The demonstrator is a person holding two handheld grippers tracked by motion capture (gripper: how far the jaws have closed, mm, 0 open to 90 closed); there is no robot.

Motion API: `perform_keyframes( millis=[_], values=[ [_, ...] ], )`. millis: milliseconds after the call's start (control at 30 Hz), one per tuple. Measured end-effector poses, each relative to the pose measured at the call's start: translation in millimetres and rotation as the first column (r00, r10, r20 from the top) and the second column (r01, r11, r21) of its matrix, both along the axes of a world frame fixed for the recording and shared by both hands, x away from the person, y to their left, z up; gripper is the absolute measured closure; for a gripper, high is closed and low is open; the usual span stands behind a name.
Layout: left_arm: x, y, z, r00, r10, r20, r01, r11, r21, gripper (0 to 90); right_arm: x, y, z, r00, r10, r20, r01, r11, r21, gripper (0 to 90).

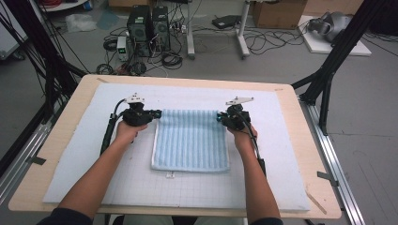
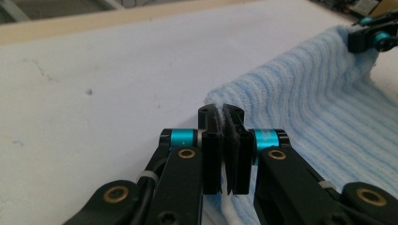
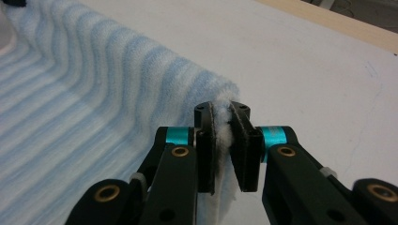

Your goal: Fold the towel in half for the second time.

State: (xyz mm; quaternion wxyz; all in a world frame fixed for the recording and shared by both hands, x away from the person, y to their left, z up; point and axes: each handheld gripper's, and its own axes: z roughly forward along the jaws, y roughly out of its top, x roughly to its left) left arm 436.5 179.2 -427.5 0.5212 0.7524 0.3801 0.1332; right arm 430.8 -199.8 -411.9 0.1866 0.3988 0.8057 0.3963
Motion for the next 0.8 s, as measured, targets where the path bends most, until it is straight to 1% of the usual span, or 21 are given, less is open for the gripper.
perform_keyframes(
  millis=[100,133,167,200,233,267,300,367,400,433,467,500,533,600,633,700,767,800],
  values=[
    [-11.5,1.3,3.3,0.9999,-0.013,0.009,0.013,0.9999,0.000,85.9,-9.2,-3.0,5.5,0.9998,0.008,0.016,-0.008,1.000,0.024,81.4],
    [-16.0,1.3,3.9,0.9998,-0.016,0.010,0.015,0.9999,0.003,85.9,-12.4,-3.5,6.8,0.9997,0.011,0.022,-0.012,1.000,0.025,81.4],
    [-21.2,1.0,4.3,0.9996,-0.013,0.023,0.013,0.9999,0.007,85.9,-15.7,-3.7,7.9,0.9997,0.014,0.022,-0.015,1.000,0.027,81.4],
    [-26.1,1.4,5.0,0.9995,-0.012,0.030,0.012,0.9999,0.007,85.9,-19.0,-3.9,8.5,0.9994,0.021,0.026,-0.021,0.999,0.025,81.4],
    [-30.4,2.0,6.1,0.9994,-0.019,0.028,0.018,0.9998,0.005,85.9,-22.2,-3.9,8.8,0.9993,0.025,0.027,-0.026,0.999,0.022,81.3],
    [-35.0,2.3,7.5,0.9993,-0.022,0.031,0.022,0.9997,0.007,85.9,-25.8,-3.7,9.0,0.9993,0.030,0.021,-0.030,0.999,0.014,81.3],
    [-39.8,2.9,8.7,0.9988,-0.022,0.043,0.022,0.9998,0.002,85.9,-29.0,-4.5,9.1,0.9990,0.037,0.024,-0.037,0.999,0.008,81.3],
    [-49.3,3.9,10.5,0.9986,-0.021,0.049,0.021,0.9997,-0.011,85.9,-37.8,-5.5,9.5,0.9989,0.041,0.022,-0.041,0.999,0.021,81.3],
    [-53.8,4.0,11.6,0.9985,-0.027,0.047,0.027,0.9996,-0.011,85.9,-42.5,-5.8,9.6,0.9986,0.046,0.026,-0.046,0.999,0.023,81.3],
    [-59.0,4.1,12.2,0.9978,-0.028,0.061,0.028,0.9996,-0.006,85.9,-47.9,-5.8,9.5,0.9985,0.049,0.026,-0.049,0.999,0.022,81.3],
    [-64.3,4.6,12.3,0.9973,-0.031,0.067,0.032,0.9994,-0.014,85.9,-53.1,-6.0,9.0,0.9981,0.053,0.031,-0.054,0.998,0.023,81.3],
    [-69.1,4.9,11.9,0.9971,-0.036,0.066,0.038,0.9990,-0.022,85.9,-58.4,-6.3,8.5,0.9978,0.056,0.035,-0.057,0.998,0.021,81.3],
    [-74.3,5.0,11.1,0.9968,-0.036,0.071,0.038,0.9990,-0.023,85.9,-62.9,-6.0,8.8,0.9980,0.058,0.022,-0.059,0.998,0.012,81.2],
    [-84.0,6.0,8.4,0.9969,-0.041,0.067,0.043,0.9986,-0.030,85.9,-74.1,-6.6,8.3,0.9973,0.057,0.046,-0.058,0.998,0.019,81.2],
    [-88.8,6.0,6.9,0.9970,-0.045,0.063,0.048,0.9982,-0.037,85.9,-78.7,-7.0,8.0,0.9973,0.058,0.044,-0.059,0.998,0.018,81.2],
    [-98.3,5.9,5.2,0.9962,-0.055,0.068,0.057,0.9980,-0.027,85.9,-87.3,-7.9,7.1,0.9973,0.059,0.044,-0.059,0.998,0.015,81.2],
    [-107.0,5.8,3.2,0.9957,-0.060,0.072,0.062,0.9975,-0.033,85.8,-97.1,-8.7,6.7,0.9975,0.051,0.048,-0.053,0.998,0.024,81.1],
    [-110.8,6.1,2.1,0.9953,-0.064,0.073,0.066,0.9975,-0.027,85.8,-101.7,-9.2,6.1,0.9973,0.050,0.054,-0.052,0.998,0.027,81.2]
  ],
)
